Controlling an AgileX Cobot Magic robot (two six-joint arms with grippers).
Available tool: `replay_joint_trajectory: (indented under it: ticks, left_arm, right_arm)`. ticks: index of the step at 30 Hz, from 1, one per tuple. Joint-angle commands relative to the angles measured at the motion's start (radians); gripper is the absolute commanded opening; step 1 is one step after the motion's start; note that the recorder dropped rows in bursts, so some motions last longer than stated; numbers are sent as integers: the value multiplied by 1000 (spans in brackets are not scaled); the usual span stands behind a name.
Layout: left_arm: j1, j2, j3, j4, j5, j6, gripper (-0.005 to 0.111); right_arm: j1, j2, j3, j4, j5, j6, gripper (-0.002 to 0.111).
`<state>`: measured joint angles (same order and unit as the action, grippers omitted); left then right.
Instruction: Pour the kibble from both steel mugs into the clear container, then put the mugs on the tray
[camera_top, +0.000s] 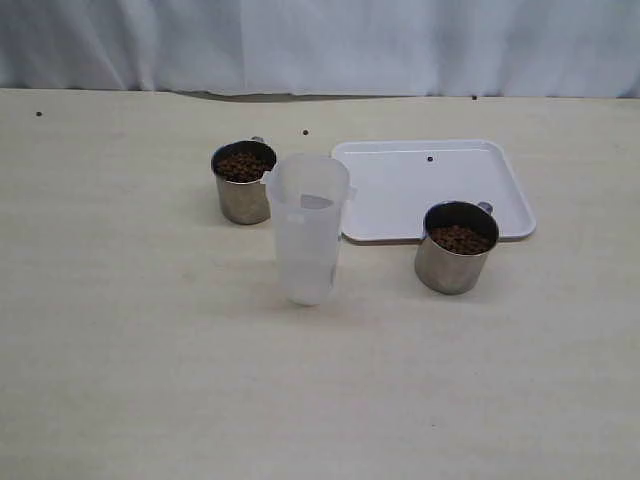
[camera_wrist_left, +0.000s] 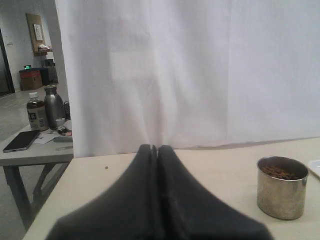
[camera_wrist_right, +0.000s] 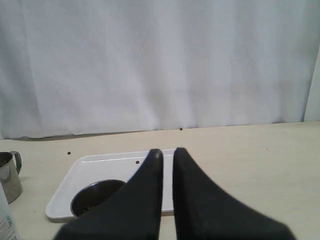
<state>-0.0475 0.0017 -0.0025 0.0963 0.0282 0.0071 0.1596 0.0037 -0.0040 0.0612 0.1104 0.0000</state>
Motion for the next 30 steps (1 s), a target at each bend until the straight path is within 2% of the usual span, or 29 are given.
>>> replay_joint_trajectory:
  ticks: [1, 15, 18, 23, 30]
  left_arm:
    - [1, -2, 2, -2, -12, -1, 0]
    - [1, -2, 2, -2, -72, -1, 0]
    - [1, -2, 2, 7, -123, 7, 0]
    - [1, -2, 2, -11, -163, -139, 0]
    - [1, -2, 2, -11, -239, -201, 0]
  right_arm:
    - [-5, -4, 4, 1, -4, 0, 5]
    - [-5, -4, 4, 1, -4, 0, 5]
    - [-5, -4, 4, 1, -4, 0, 5]
    - [-5, -4, 4, 1, -4, 0, 5]
    - [-5, -4, 4, 1, -4, 0, 5]
